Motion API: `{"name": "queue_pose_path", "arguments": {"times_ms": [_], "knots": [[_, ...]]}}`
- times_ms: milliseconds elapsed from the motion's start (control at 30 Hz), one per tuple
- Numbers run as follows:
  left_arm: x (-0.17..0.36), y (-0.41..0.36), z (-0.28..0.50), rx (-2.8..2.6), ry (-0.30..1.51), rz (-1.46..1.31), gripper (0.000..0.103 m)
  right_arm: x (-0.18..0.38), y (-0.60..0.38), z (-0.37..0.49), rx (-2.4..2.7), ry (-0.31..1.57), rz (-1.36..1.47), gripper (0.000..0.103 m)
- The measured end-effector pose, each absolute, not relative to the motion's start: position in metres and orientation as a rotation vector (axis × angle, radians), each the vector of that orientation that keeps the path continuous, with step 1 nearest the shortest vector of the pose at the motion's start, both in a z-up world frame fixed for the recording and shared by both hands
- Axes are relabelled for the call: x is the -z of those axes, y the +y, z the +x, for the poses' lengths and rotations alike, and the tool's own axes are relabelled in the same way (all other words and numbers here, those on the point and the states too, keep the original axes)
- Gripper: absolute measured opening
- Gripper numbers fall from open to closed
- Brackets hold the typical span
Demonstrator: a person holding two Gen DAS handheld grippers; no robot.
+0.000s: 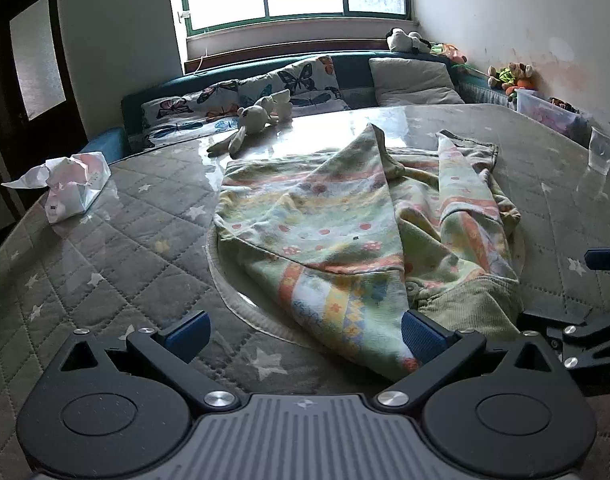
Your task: Fold clothes
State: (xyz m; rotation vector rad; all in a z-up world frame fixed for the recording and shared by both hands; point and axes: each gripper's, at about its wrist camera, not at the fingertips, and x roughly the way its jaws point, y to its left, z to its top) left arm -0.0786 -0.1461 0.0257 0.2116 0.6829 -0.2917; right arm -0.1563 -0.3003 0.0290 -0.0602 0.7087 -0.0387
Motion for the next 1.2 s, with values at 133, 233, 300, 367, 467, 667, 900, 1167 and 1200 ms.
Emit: {"name": "queue_pose_path", "arguments": {"times_ms": [133,233,300,367,467,667,900,1167,1200], "knots": [[-0.023,-0.149,-0.077,0.291,0.695,0.220,0.103,-0.031,-0.300,-0.158,0.035,0.704,-0.063,0.103],[-0.023,-0.150,-0.078,0.290,0.696,0.226,0.103,-0.032,-0.300,-0.158,0.031,0.702,-0.061,0.103],[-0.025,-0.150,-0.078,0.289,0.693,0.227,0.103,-0.033,-0.301,-0.158,0.029,0.700,-0.060,0.103],[-0.026,-0.150,-0.078,0.286,0.692,0.227,0.103,-0.034,-0.301,-0.159,0.027,0.699,-0.059,0.103],[-0.029,-0.150,-0.078,0.281,0.689,0.229,0.103,-0.036,-0.301,-0.159,0.023,0.697,-0.057,0.103],[-0.037,-0.149,-0.079,0.275,0.670,0.226,0.103,-0.040,-0.301,-0.158,0.007,0.688,-0.042,0.103],[-0.043,-0.146,-0.077,0.267,0.659,0.217,0.103,-0.044,-0.300,-0.157,-0.013,0.679,-0.048,0.103],[-0.047,-0.147,-0.071,0.270,0.650,0.213,0.103,-0.051,-0.303,-0.149,-0.024,0.662,-0.045,0.103],[-0.047,-0.147,-0.069,0.272,0.651,0.215,0.103,-0.052,-0.303,-0.147,-0.024,0.662,-0.045,0.103]]}}
